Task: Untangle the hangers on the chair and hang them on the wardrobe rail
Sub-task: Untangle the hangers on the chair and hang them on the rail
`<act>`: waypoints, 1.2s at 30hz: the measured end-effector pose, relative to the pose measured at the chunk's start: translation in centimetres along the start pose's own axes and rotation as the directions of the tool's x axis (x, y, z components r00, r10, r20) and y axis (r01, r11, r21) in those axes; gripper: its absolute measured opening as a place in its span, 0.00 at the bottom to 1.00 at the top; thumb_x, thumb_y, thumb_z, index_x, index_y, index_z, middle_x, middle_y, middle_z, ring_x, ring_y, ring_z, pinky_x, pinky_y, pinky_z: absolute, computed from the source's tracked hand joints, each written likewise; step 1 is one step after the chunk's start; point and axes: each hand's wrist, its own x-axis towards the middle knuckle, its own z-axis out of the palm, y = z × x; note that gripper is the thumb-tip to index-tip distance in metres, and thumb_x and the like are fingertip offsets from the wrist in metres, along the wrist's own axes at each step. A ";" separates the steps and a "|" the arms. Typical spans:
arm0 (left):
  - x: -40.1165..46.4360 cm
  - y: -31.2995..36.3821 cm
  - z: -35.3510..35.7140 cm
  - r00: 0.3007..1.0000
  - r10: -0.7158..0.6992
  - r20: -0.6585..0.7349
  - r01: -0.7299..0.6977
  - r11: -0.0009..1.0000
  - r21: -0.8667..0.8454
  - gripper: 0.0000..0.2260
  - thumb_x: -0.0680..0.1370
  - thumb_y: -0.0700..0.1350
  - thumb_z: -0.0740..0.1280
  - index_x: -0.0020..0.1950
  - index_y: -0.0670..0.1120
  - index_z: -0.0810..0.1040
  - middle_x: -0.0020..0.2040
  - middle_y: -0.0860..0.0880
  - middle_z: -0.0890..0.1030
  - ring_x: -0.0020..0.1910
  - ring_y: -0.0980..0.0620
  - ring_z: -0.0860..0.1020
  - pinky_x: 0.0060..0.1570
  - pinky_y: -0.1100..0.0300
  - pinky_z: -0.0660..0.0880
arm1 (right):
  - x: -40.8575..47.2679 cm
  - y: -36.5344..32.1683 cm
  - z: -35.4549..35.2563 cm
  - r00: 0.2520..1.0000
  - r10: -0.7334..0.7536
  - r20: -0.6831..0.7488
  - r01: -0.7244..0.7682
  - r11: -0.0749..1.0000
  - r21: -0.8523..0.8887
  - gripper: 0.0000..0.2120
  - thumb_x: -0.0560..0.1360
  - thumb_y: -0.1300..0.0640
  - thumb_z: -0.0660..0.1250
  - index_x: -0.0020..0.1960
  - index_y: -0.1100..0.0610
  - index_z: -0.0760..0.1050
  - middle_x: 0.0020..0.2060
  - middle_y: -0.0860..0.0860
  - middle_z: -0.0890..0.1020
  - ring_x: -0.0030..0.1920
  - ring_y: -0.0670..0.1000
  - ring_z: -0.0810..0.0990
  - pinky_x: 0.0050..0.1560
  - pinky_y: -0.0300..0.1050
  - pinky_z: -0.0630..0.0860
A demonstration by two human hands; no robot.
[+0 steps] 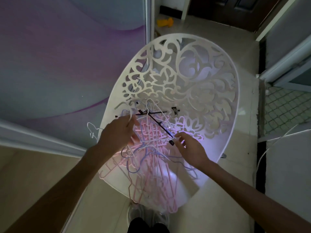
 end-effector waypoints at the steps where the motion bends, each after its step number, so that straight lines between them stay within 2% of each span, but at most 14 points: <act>1: 0.4 -0.4 0.4 1.000 -0.001 0.004 0.001 0.997 0.074 0.17 0.82 0.53 0.53 0.50 0.45 0.77 0.31 0.51 0.83 0.30 0.49 0.82 0.37 0.56 0.78 | 1.3 0.9 0.1 0.999 0.037 0.006 -0.036 0.995 -0.089 0.14 0.79 0.50 0.59 0.62 0.53 0.72 0.53 0.50 0.79 0.55 0.51 0.77 0.51 0.45 0.71; 3: 1.1 -1.0 1.2 1.000 0.018 0.005 -0.018 0.965 0.260 0.17 0.82 0.52 0.52 0.52 0.44 0.76 0.38 0.47 0.83 0.37 0.46 0.82 0.43 0.50 0.79 | 3.7 2.3 1.2 0.995 0.068 0.076 -0.044 0.958 -0.284 0.20 0.78 0.47 0.61 0.67 0.54 0.68 0.61 0.54 0.75 0.63 0.56 0.72 0.57 0.47 0.70; 6: 2.1 -1.5 2.1 0.999 0.022 -0.027 -0.013 0.954 0.299 0.15 0.82 0.51 0.54 0.51 0.45 0.77 0.39 0.47 0.84 0.38 0.47 0.82 0.48 0.52 0.78 | 5.6 2.8 3.5 0.990 0.048 0.134 0.032 0.844 -0.536 0.23 0.76 0.45 0.62 0.67 0.55 0.67 0.61 0.56 0.72 0.64 0.58 0.69 0.58 0.50 0.69; 12: 4.3 -2.5 2.2 0.997 -0.034 -0.070 0.054 0.951 0.304 0.12 0.79 0.54 0.59 0.53 0.50 0.78 0.39 0.50 0.84 0.39 0.49 0.81 0.53 0.55 0.76 | 5.9 3.1 4.2 0.999 0.018 -0.048 -0.034 0.937 -0.348 0.17 0.71 0.57 0.66 0.60 0.59 0.75 0.58 0.58 0.73 0.60 0.59 0.72 0.52 0.50 0.73; 15: 4.9 -2.9 2.1 0.998 -0.059 -0.032 0.065 0.966 0.251 0.08 0.79 0.52 0.62 0.50 0.52 0.79 0.33 0.55 0.81 0.32 0.56 0.78 0.42 0.63 0.74 | 5.2 3.5 2.5 0.994 -0.104 -0.038 0.076 0.894 -0.442 0.18 0.70 0.55 0.70 0.58 0.58 0.77 0.57 0.58 0.76 0.60 0.60 0.73 0.55 0.51 0.72; 17: 5.3 -2.9 2.0 0.998 -0.053 -0.019 0.056 0.967 0.249 0.06 0.78 0.50 0.62 0.48 0.52 0.78 0.31 0.57 0.79 0.30 0.59 0.77 0.39 0.64 0.71 | 4.8 3.0 2.0 0.959 -0.284 -0.011 0.229 0.795 -0.562 0.19 0.64 0.52 0.75 0.53 0.57 0.79 0.52 0.57 0.79 0.55 0.59 0.77 0.52 0.51 0.74; 19: 5.7 -3.1 2.1 0.998 -0.054 -0.034 0.061 0.963 0.262 0.05 0.78 0.50 0.63 0.45 0.53 0.77 0.33 0.55 0.80 0.36 0.56 0.79 0.42 0.63 0.71 | 4.4 2.2 2.8 0.910 -0.408 0.067 0.355 0.689 -0.632 0.19 0.59 0.46 0.77 0.45 0.53 0.79 0.42 0.52 0.80 0.44 0.55 0.80 0.42 0.45 0.76; 22: 6.2 -3.3 2.5 0.995 -0.088 -0.056 0.099 0.961 0.258 0.10 0.77 0.52 0.62 0.51 0.50 0.80 0.45 0.48 0.84 0.48 0.49 0.81 0.54 0.56 0.75 | 4.1 1.6 5.3 0.900 -0.366 0.237 0.422 0.596 -0.683 0.21 0.50 0.36 0.78 0.30 0.51 0.78 0.28 0.48 0.78 0.33 0.51 0.79 0.33 0.40 0.75; 24: 6.2 -3.3 2.7 0.996 -0.081 -0.047 0.091 0.954 0.286 0.11 0.77 0.52 0.62 0.53 0.50 0.80 0.48 0.48 0.84 0.51 0.48 0.81 0.56 0.56 0.74 | 4.2 2.0 6.9 0.902 -0.328 0.281 0.427 0.584 -0.690 0.20 0.48 0.39 0.80 0.25 0.52 0.76 0.23 0.48 0.77 0.30 0.51 0.78 0.31 0.40 0.74; 26: 6.1 -3.2 2.3 0.998 -0.060 -0.028 0.066 0.946 0.318 0.09 0.78 0.50 0.62 0.52 0.51 0.80 0.49 0.48 0.84 0.51 0.48 0.80 0.56 0.57 0.73 | 3.4 1.5 7.2 0.911 -0.300 0.282 0.412 0.636 -0.653 0.14 0.53 0.48 0.80 0.26 0.53 0.76 0.24 0.49 0.77 0.29 0.52 0.79 0.29 0.39 0.72; 28: 6.1 -3.2 1.7 0.998 -0.057 -0.040 0.067 0.942 0.330 0.11 0.78 0.51 0.61 0.55 0.50 0.80 0.51 0.47 0.83 0.53 0.47 0.80 0.58 0.54 0.74 | 2.3 1.4 6.3 0.919 -0.271 0.287 0.388 0.756 -0.528 0.07 0.68 0.53 0.72 0.35 0.55 0.78 0.31 0.53 0.81 0.36 0.57 0.81 0.30 0.43 0.72; 31: 6.0 -3.7 0.7 0.995 -0.060 -0.080 0.084 0.937 0.338 0.14 0.79 0.54 0.60 0.57 0.51 0.80 0.52 0.45 0.83 0.52 0.46 0.80 0.57 0.53 0.75 | 1.2 2.3 4.3 0.978 -0.187 0.090 0.205 0.940 -0.272 0.11 0.78 0.53 0.60 0.44 0.57 0.78 0.39 0.54 0.82 0.43 0.58 0.81 0.37 0.47 0.74; 33: 5.7 -3.8 0.1 0.993 -0.055 -0.104 0.086 0.942 0.324 0.12 0.78 0.54 0.61 0.55 0.52 0.80 0.51 0.45 0.83 0.51 0.46 0.81 0.57 0.53 0.75 | 1.1 2.6 2.8 0.995 -0.076 -0.069 0.067 0.990 -0.124 0.10 0.79 0.54 0.61 0.46 0.56 0.78 0.37 0.53 0.82 0.40 0.55 0.80 0.38 0.48 0.74; 36: 4.9 -3.6 -0.9 0.990 -0.061 -0.125 0.093 0.959 0.268 0.10 0.78 0.53 0.63 0.52 0.52 0.81 0.49 0.45 0.84 0.50 0.46 0.81 0.58 0.53 0.74 | 1.0 1.9 0.8 0.998 -0.015 -0.067 0.018 0.999 0.041 0.09 0.80 0.52 0.60 0.47 0.51 0.79 0.26 0.45 0.76 0.30 0.44 0.73 0.34 0.42 0.69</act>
